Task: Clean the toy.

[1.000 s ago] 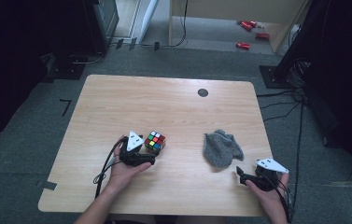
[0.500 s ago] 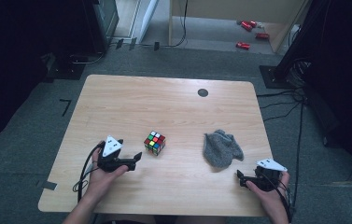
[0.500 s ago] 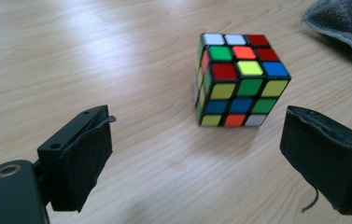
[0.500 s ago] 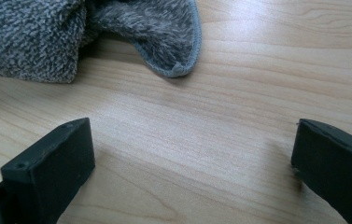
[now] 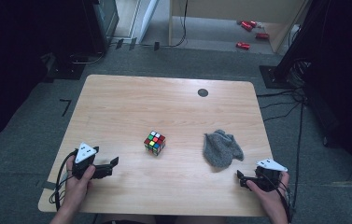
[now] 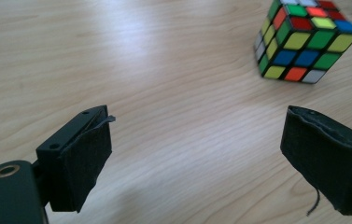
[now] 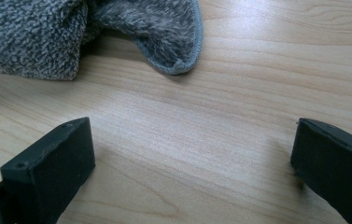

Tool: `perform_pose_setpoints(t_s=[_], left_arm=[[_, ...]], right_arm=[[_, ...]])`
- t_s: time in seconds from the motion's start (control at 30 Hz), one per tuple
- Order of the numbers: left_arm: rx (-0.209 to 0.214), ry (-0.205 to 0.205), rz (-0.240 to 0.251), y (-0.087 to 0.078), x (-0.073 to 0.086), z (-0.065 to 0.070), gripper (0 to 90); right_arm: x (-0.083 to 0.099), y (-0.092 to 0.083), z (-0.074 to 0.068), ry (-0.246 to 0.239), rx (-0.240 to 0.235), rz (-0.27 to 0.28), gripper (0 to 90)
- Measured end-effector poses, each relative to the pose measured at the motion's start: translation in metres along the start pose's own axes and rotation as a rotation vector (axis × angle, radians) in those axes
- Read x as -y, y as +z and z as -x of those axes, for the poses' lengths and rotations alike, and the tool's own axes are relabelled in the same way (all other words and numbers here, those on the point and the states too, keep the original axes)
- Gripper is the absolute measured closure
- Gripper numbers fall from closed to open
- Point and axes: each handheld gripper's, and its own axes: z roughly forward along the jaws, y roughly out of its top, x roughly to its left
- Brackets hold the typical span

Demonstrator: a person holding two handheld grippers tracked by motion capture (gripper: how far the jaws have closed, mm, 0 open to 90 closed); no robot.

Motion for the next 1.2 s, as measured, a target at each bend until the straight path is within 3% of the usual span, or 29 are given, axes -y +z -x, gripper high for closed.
perform_pose_setpoints(t_s=[0.2,0.53,0.83,0.97,1.2], left_arm=[[-0.035,-0.027,-0.030,-0.004,0.016,-0.015,9.4],[-0.074,-0.033,-0.063,-0.011,0.030,-0.029,9.4],[-0.126,0.038,-0.149,-0.005,0.035,-0.023,9.9],[-0.119,0.009,-0.155,-0.004,0.035,-0.025,9.7],[-0.119,0.009,-0.156,-0.004,0.035,-0.025,9.7]], right_arm=[[0.000,0.000,0.000,0.001,0.000,0.000,0.0],[0.000,0.000,0.000,0.003,0.002,0.000,0.0],[0.000,0.000,0.000,0.002,0.002,0.000,0.0],[0.000,0.000,0.000,0.002,0.002,0.000,0.0],[0.000,0.000,0.000,0.004,0.001,0.001,0.0]])
